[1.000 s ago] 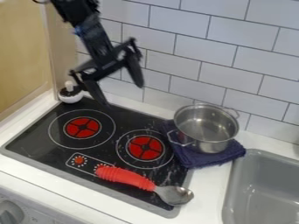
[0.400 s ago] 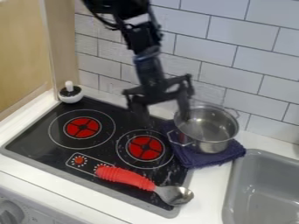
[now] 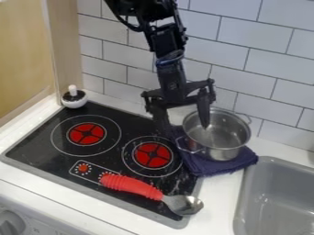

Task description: Move the silver bowl to the upper left side of the stove

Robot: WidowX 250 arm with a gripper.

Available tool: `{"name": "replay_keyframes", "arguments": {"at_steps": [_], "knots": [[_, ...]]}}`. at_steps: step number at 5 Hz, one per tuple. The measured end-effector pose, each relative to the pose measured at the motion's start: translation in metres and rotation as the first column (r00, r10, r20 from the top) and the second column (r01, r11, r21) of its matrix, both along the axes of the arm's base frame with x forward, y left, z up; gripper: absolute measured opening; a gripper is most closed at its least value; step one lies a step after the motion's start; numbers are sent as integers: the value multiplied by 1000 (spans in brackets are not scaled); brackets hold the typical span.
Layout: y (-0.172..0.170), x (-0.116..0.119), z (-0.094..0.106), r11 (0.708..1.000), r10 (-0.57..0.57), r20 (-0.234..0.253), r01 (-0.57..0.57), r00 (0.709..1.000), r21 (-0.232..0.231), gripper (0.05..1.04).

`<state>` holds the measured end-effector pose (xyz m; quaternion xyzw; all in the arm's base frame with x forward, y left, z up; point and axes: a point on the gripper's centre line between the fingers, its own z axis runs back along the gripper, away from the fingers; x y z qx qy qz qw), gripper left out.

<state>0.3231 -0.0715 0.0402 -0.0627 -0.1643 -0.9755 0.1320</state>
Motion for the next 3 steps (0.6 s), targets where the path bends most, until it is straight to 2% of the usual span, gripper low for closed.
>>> {"name": "replay_keyframes", "arguments": {"at_steps": [1,2,3], "knots": [[3,2,-1,1000,4,1,-4,1000,21,999],[6,5,-11,999,16,9,-17,1000,40,999],[-2,9,-13,998,-18,8,17,1000,57,958]]}}
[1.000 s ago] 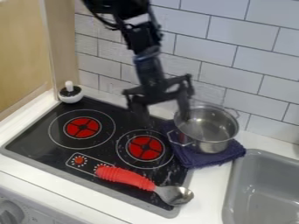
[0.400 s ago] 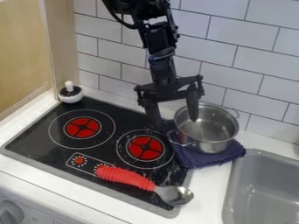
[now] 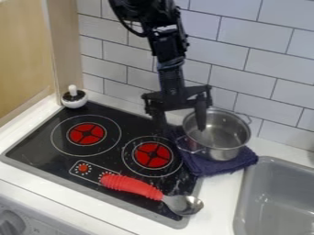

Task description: Move the silver bowl to the upper left side of the stove

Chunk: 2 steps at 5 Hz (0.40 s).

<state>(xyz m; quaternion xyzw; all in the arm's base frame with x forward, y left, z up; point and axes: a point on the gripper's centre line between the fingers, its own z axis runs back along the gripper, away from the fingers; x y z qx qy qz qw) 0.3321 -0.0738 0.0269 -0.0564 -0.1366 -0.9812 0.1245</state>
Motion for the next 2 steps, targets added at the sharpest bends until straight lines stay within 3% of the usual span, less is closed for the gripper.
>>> {"name": "replay_keyframes", "arguments": {"at_steps": [2], "knots": [[-11,-6,-6,998,-63,-31,64,998,0,353]]}}
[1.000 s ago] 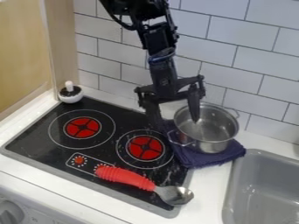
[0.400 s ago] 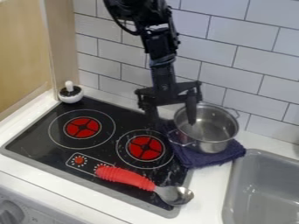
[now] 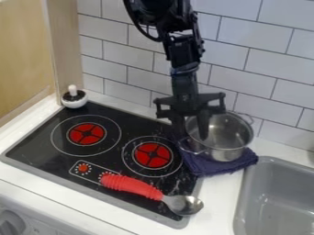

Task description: Move the silver bowl to the upper left side of the stove

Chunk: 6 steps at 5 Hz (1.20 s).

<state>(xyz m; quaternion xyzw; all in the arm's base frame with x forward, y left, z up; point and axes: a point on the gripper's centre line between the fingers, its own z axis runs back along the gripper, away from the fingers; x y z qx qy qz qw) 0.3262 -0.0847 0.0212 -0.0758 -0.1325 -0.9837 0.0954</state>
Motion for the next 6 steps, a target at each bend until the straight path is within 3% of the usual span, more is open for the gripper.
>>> {"name": "replay_keyframes", "arguments": {"at_steps": [1,2,3,5,6], "knots": [[1,0,0,1000,-20,-3,20,1000,11,137],[3,0,1,999,-33,-2,33,999,20,65],[3,-1,1,999,-41,-9,41,999,20,61],[12,-8,28,1000,-2,33,2,999,4,59],[36,-17,39,998,67,36,-67,997,-10,59]]}}
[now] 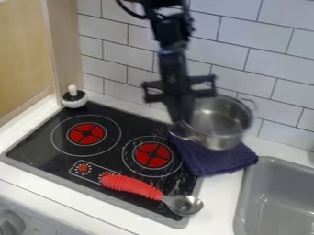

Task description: Move the silver bowl to the upper left side of the stove

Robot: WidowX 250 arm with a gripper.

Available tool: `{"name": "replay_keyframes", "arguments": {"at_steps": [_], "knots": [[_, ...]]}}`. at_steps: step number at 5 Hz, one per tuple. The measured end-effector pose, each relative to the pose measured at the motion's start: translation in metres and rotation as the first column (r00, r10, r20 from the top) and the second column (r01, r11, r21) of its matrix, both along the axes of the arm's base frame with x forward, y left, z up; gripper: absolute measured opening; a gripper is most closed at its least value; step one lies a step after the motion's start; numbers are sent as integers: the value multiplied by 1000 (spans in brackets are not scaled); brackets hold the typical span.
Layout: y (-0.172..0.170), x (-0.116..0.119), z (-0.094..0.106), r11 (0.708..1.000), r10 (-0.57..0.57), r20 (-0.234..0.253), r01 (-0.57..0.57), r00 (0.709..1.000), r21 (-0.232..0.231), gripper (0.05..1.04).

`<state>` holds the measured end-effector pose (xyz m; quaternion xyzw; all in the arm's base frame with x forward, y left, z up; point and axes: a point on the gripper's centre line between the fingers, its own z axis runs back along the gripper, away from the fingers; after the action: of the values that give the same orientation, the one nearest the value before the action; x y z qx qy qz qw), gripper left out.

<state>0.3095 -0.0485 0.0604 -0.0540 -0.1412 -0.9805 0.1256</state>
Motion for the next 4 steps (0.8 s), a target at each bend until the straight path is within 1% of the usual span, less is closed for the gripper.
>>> {"name": "replay_keyframes", "arguments": {"at_steps": [1,2,3,4], "knots": [[27,-3,1,997,73,-6,-73,997,8,59],[60,-2,0,989,141,3,-141,990,32,59],[75,-2,-1,984,171,13,-171,985,46,59],[87,-3,-13,980,193,-6,-192,981,59,59]]}}
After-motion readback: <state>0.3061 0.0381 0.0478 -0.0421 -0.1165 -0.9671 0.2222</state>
